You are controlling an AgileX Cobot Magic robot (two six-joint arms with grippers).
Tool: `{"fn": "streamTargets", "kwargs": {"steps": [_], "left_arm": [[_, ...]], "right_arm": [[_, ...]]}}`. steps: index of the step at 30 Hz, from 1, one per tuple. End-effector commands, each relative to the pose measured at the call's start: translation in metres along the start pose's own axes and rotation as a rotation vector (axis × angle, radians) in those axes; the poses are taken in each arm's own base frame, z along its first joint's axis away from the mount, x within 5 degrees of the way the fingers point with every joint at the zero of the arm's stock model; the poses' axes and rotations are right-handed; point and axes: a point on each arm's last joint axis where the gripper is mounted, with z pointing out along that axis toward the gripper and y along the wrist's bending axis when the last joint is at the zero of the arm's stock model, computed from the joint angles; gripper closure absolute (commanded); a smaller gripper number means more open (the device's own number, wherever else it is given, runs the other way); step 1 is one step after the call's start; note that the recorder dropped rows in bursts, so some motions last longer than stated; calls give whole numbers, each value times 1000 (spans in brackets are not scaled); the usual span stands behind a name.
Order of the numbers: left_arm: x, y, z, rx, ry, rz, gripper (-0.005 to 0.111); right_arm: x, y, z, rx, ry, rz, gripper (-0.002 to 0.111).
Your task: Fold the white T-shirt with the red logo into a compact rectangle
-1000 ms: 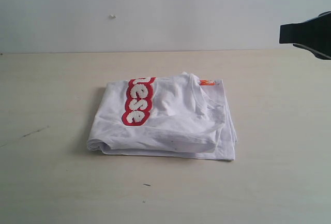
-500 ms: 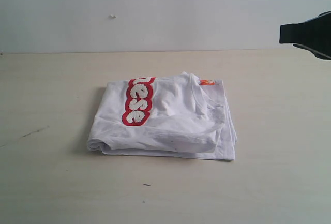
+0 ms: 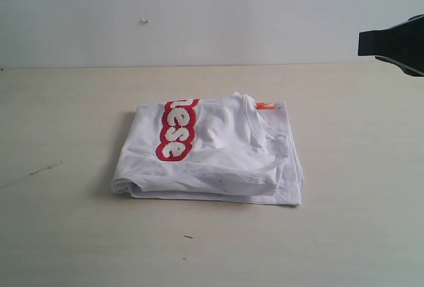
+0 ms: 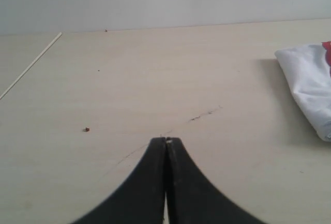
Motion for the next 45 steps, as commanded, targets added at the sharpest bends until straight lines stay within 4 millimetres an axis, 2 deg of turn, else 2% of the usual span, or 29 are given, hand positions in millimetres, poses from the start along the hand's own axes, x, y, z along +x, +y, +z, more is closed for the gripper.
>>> {"fn": "streamTargets", "kwargs": {"steps": [1,19,30,33,38,45], "left_arm": [[0,0,0,0,-10,-8,107],[0,0,0,0,-10,-8,107],[0,0,0,0,-10,-5,107],[0,0,0,0,-10,-5,107],[0,0,0,0,-10,-5,107],[0,0,0,0,-10,-5,107]], "right_arm": [[0,0,-1,-4,-12,-1,108],[0,0,-1,-5,-12,-1,108],[-1,-4,-1,45,-21,-184,108],[-2,-6,-8,67,-25,-221,108],[6,-18,-28,104,-63,-169,108],[39,-40,-53,156,-189,-58,108]]}}
